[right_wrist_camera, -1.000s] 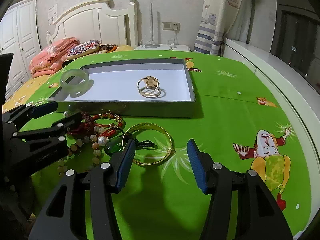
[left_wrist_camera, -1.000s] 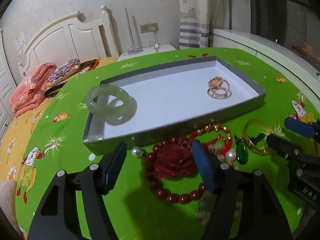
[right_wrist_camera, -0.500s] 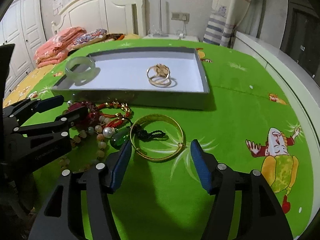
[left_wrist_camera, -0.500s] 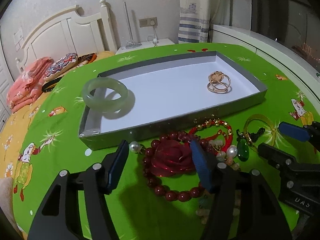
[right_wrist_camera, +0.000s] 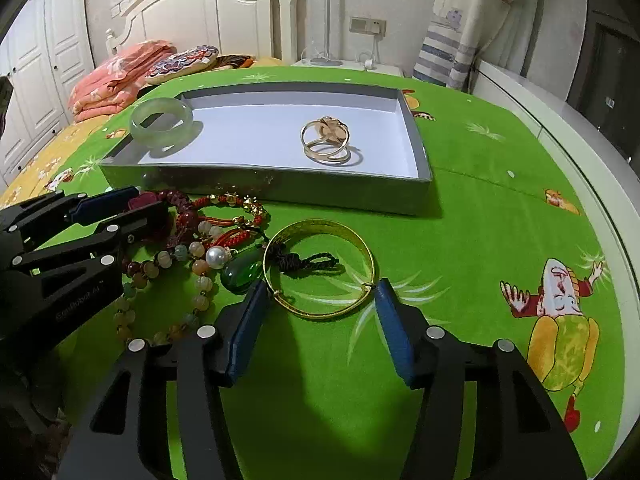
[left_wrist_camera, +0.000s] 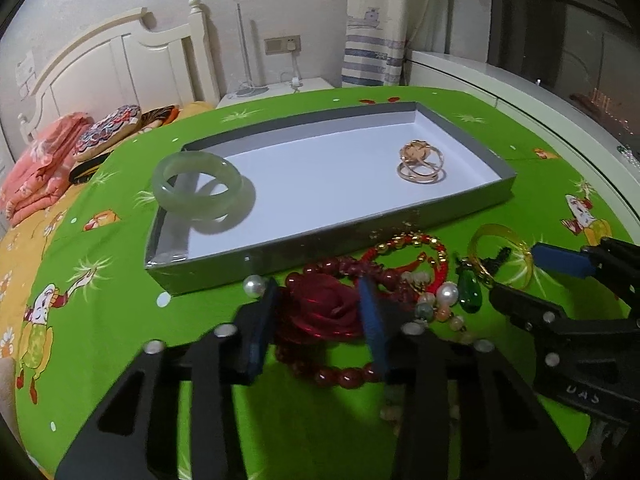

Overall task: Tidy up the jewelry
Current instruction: 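Grasp the gold bangle with the right tool while the left tool reaches the red rose, then grasp the red rose with the left tool while the right tool lifts the gold bangle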

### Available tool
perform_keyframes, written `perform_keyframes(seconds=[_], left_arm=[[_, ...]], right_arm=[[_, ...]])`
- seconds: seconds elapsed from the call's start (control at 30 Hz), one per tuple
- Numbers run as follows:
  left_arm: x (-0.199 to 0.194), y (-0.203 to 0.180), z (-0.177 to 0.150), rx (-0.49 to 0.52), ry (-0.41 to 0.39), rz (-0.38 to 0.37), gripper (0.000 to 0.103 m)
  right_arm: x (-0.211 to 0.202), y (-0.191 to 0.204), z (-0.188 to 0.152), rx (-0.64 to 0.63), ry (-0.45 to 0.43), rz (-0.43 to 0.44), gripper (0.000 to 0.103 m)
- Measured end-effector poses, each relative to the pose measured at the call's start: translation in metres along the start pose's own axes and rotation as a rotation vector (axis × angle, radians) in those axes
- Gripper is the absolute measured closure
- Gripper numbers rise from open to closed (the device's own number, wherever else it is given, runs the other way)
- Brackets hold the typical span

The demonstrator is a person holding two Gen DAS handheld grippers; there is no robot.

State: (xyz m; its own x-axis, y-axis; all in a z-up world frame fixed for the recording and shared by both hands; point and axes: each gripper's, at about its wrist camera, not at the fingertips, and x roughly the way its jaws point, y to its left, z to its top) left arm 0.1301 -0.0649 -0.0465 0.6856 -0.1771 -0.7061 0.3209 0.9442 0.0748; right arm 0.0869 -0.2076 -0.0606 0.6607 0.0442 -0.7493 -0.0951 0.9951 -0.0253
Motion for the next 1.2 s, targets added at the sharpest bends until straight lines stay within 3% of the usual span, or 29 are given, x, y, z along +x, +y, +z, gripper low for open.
perform_keyframes(seconds=[0.03, 0.07, 0.1, 0.3, 0.33, 0.4, 0.47, 0.53, 0.77, 0.87, 0.9, 0.93, 1.0, 1.2], left_arm=[[-0.001, -0.001, 0.000, 0.004, -0.004, 0.001, 0.068], [-0.001, -0.001, 0.000, 0.003, -0.004, -0.001, 0.068], [-0.002, 0.000, 0.000, -0.002, -0.008, -0.006, 0.069], [-0.008, 0.007, -0.002, -0.035, -0.038, -0.039, 0.069], [-0.008, 0.007, -0.002, -0.037, -0.039, -0.043, 0.069], [-0.008, 0.008, -0.001, -0.043, -0.035, -0.051, 0.068], [-0.006, 0.009, -0.001, -0.045, -0.024, -0.062, 0.068], [-0.005, 0.010, -0.001, -0.052, -0.020, -0.061, 0.067], [-0.002, 0.004, 0.000, -0.021, -0.003, -0.057, 0.066], [-0.001, 0.001, -0.001, -0.001, -0.002, -0.055, 0.068], [-0.001, 0.001, 0.000, -0.001, -0.002, -0.057, 0.068], [0.000, 0.002, 0.000, -0.002, -0.002, -0.061, 0.068], [-0.002, 0.002, -0.001, -0.004, -0.009, -0.070, 0.069], [-0.023, 0.013, -0.005, -0.056, -0.136, -0.080, 0.069]], right_arm=[[-0.001, 0.001, 0.000, -0.004, -0.007, -0.004, 0.057], [-0.002, 0.002, -0.001, -0.011, -0.018, -0.020, 0.081], [-0.003, 0.001, -0.002, -0.008, -0.021, -0.028, 0.091], [-0.004, -0.013, 0.000, 0.065, -0.011, 0.037, 0.086], [-0.003, -0.016, 0.000, 0.077, -0.005, 0.056, 0.080], [-0.007, -0.020, 0.000, 0.102, -0.018, 0.085, 0.042], [-0.014, -0.022, 0.001, 0.111, -0.051, 0.105, 0.037], [-0.018, -0.023, 0.004, 0.110, -0.067, 0.081, 0.039], [0.010, -0.041, 0.026, 0.150, 0.015, 0.008, 0.073], [0.021, -0.033, 0.030, 0.089, 0.048, -0.045, 0.081], [0.021, -0.027, 0.030, 0.054, 0.046, -0.055, 0.091], [0.021, -0.023, 0.029, 0.029, 0.042, -0.063, 0.094], [0.019, -0.012, 0.024, -0.026, 0.018, -0.093, 0.098], [-0.003, -0.019, 0.016, 0.024, -0.090, -0.041, 0.099]])
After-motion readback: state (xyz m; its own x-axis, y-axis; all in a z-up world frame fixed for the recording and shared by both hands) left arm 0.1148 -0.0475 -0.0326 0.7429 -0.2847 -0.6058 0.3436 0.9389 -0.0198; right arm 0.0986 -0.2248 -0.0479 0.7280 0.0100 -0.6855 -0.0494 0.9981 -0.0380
